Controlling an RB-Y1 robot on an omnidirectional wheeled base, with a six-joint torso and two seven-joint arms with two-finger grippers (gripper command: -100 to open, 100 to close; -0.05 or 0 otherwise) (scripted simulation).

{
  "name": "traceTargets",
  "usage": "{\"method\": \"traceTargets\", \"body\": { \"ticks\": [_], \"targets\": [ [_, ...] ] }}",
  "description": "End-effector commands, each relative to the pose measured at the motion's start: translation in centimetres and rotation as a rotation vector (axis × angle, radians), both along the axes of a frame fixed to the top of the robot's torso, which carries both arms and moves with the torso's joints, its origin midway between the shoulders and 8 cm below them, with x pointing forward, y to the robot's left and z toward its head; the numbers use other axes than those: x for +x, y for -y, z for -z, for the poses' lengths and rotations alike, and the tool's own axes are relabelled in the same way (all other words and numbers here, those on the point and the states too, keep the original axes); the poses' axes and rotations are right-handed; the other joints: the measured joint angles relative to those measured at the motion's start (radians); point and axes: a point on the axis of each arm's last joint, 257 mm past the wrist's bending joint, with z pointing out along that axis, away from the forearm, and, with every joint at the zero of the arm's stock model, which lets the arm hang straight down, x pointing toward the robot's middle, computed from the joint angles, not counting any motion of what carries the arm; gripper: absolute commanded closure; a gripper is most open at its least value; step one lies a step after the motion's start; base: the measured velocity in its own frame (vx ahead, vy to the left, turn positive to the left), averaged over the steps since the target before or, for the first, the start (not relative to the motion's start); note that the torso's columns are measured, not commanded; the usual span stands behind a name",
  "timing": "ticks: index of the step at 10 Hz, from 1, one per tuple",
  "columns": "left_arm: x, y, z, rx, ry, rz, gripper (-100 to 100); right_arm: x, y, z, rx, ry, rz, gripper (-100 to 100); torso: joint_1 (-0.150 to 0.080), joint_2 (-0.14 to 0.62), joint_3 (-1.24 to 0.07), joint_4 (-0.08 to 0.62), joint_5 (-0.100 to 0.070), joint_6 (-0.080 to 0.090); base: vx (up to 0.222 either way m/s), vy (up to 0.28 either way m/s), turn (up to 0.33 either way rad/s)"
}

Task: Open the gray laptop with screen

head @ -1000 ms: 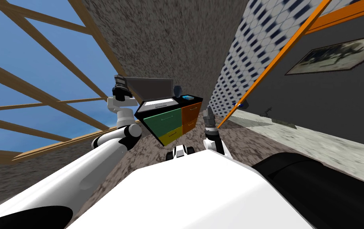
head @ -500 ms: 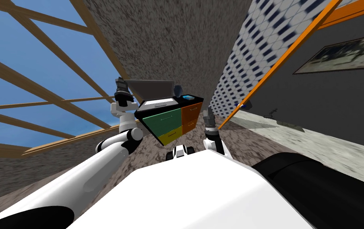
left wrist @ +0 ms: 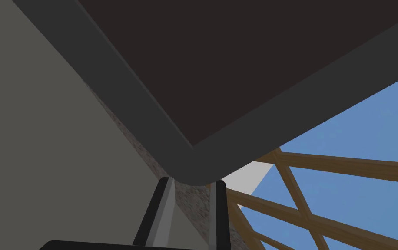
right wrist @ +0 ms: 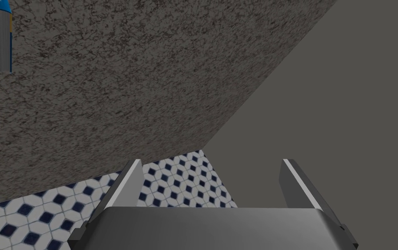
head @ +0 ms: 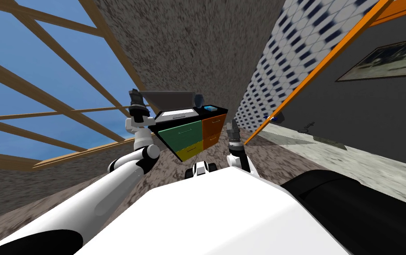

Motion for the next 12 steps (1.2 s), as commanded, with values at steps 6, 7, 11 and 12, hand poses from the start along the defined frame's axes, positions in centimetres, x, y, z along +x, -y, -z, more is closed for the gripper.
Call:
{"method": "traceTargets", "body": {
  "ticks": [6,7,11,12],
  "targets": [
    [-3.1,0.9,3.2,0.028,0.110,0.028,100,0.0,0.0,0.0,0.000,0.000,0.000,0,-0.002,-0.002,-0.001,-0.002,0.000,0.001,0.034,-0.005,0.011],
    [-3.3,1.0,3.1,0.033,0.118,0.030,100,0.0,0.0,0.0,0.000,0.000,0.000,0,-0.002,-0.002,-0.001,-0.002,0.000,0.000,0.012,-0.008,0.001],
    [-5.9,1.4,5.3,0.050,0.189,0.037,100,0.0,0.0,0.0,0.000,0.000,0.000,0,-0.002,-0.002,-0.001,-0.002,0.000,0.000,0.041,-0.006,0.012],
    [-6.1,1.5,5.2,0.054,0.198,0.039,100,0.0,0.0,0.0,0.000,0.000,0.000,0,-0.001,-0.002,-0.001,-0.001,0.000,0.001,0.014,-0.001,0.008]
  ]
}}
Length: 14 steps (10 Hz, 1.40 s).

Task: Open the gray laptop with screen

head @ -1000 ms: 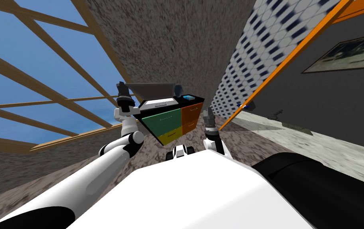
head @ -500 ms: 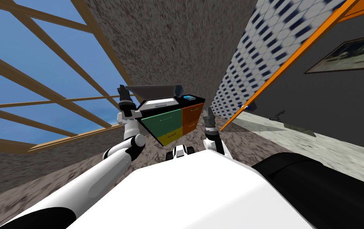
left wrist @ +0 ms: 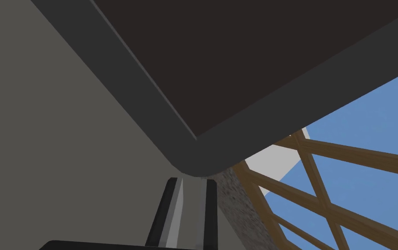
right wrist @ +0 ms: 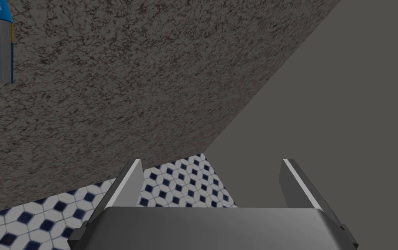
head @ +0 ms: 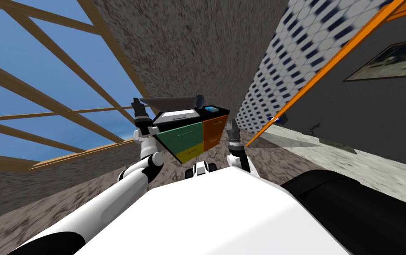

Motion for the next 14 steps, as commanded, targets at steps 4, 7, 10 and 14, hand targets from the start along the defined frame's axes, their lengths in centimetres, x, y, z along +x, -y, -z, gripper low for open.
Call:
{"method": "traceTargets", "body": {
  "ticks": [4,7,10,14],
  "targets": [
    [-2.0,-7.8,3.7,-0.157,-0.008,-0.023,-100,0.0,0.0,0.0,0.000,0.000,0.000,0,0.013,-0.007,-0.004,-0.003,0.004,-0.003,0.080,0.111,0.184],
    [-2.9,-12.6,4.8,-0.313,0.009,0.001,-100,0.0,0.0,0.0,-0.001,0.000,0.000,0,0.002,0.008,0.005,0.003,0.001,-0.001,0.024,0.240,0.427],
    [-1.8,-14.5,6.8,-0.444,-0.035,0.022,-100,0.0,0.0,0.0,0.000,0.000,0.000,0,-0.010,0.004,0.003,0.002,-0.003,0.000,-0.018,-0.010,0.388],
    [-5.4,-17.3,2.8,-0.421,0.055,-0.046,-100,0.0,0.0,0.0,0.000,0.000,0.000,0,0.010,0.004,0.002,0.002,0.003,0.000,-0.047,0.088,-0.037]
  ]
}}
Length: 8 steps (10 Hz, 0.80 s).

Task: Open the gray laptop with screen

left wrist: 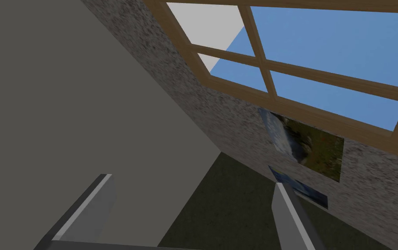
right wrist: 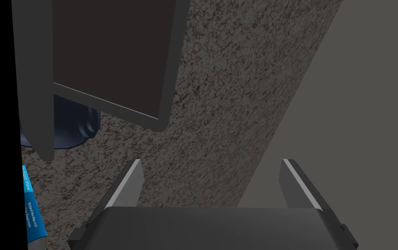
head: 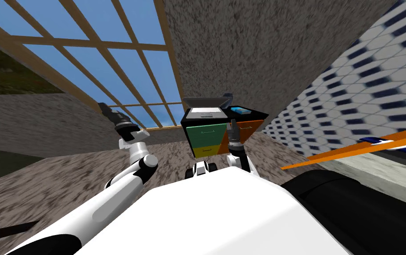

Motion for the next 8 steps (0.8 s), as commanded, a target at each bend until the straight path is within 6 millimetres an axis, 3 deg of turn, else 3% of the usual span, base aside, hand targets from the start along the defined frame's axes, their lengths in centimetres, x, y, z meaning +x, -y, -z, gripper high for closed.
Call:
{"method": "traceTargets", "body": {
  "ticks": [1,2,3,5,6,7,8],
  "targets": [
    [-2.7,-2.6,-2.0,0.025,0.025,-0.088,-100,0.0,0.0,0.0,0.000,0.000,0.000,0,0.002,0.000,0.001,0.000,0.001,-0.002,-0.050,0.144,-0.429],
    [-2.9,-3.0,-1.9,0.020,0.027,-0.094,-100,0.0,0.0,0.0,0.000,0.000,0.000,0,-0.009,-0.004,-0.002,-0.001,-0.001,-0.001,-0.018,0.028,-0.283],
    [-5.7,-3.9,-5.8,0.076,0.082,-0.163,-100,0.0,0.0,0.0,0.000,0.000,0.000,0,-0.017,-0.007,-0.004,-0.002,-0.004,-0.002,-0.107,0.156,-0.318],
    [-7.3,-5.8,-5.3,0.068,0.074,-0.220,-100,0.0,0.0,0.0,0.000,0.000,0.000,0,-0.006,0.000,0.000,0.000,-0.001,-0.001,-0.084,0.139,-0.448],
    [-7.8,-6.4,-5.0,0.057,0.077,-0.230,-100,0.0,0.0,0.0,0.000,0.000,0.000,0,-0.011,-0.005,-0.002,-0.001,-0.002,-0.002,-0.002,0.013,-0.229],
    [-10.4,-7.1,-8.2,0.104,0.118,-0.299,-100,0.0,0.0,0.0,0.000,0.000,0.000,0,-0.014,-0.008,-0.004,-0.002,-0.004,-0.002,-0.082,0.146,-0.414],
    [-11.6,-7.9,-8.3,0.109,0.116,-0.336,-100,0.0,0.0,0.0,0.000,0.000,0.000,0,-0.006,-0.002,-0.002,-0.001,-0.002,-0.001,-0.133,0.167,-0.485]
  ]
}}
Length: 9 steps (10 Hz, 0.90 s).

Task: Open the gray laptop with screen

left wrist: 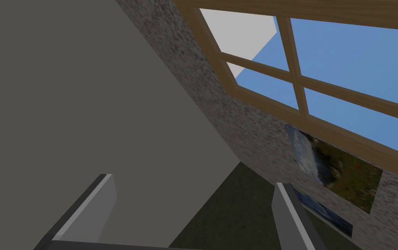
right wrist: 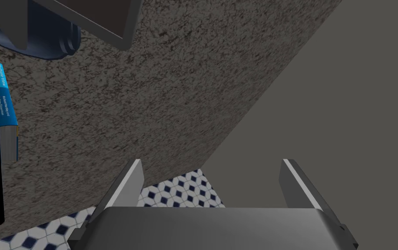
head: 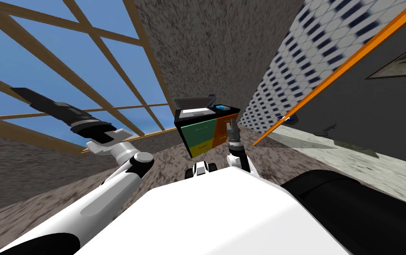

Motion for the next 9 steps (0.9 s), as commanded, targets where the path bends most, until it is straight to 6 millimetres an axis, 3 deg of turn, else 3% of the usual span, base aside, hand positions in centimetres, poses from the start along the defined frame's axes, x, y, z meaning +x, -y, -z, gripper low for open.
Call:
{"method": "traceTargets", "body": {
  "ticks": [1,2,3,5,6,7,9],
  "targets": [
    [-3.7,-2.2,-1.0,0.011,0.016,-0.101,-100,0.0,0.0,0.0,0.000,0.000,0.000,0,0.001,0.003,0.003,0.001,0.001,-0.001,-0.090,0.069,-0.433],
    [-4.2,-2.7,-0.7,0.001,0.020,-0.110,-100,0.0,0.0,0.0,0.000,0.000,0.000,0,-0.005,0.000,0.001,0.000,0.000,-0.001,-0.034,0.015,-0.152],
    [-7.6,-2.9,-4.2,0.056,0.064,-0.192,-100,0.0,0.0,0.0,0.000,0.000,0.000,0,-0.007,-0.003,-0.001,-0.001,-0.001,-0.002,-0.145,0.079,-0.338],
    [-9.1,-4.7,-2.9,0.031,0.046,-0.246,-100,0.0,0.0,0.0,0.000,0.000,0.000,0,0.000,0.003,0.003,0.001,0.001,-0.001,-0.128,0.107,-0.490],
    [-9.7,-5.3,-2.4,0.016,0.050,-0.258,-100,0.0,0.0,0.0,0.000,0.000,0.000,0,-0.002,-0.002,-0.001,0.000,0.001,-0.001,-0.021,0.050,-0.147],
    [-13.3,-5.3,-5.4,0.065,0.088,-0.343,-100,0.0,0.0,0.0,0.000,-0.001,0.000,0,-0.004,-0.006,-0.003,-0.002,0.000,-0.003,-0.144,0.109,-0.341],
    [-14.7,-6.9,-3.9,0.037,0.065,-0.395,-100,0.0,0.0,0.0,0.000,0.000,0.000,0,-0.001,0.004,0.003,0.001,0.001,-0.001,-0.148,0.097,-0.414]
  ]
}}
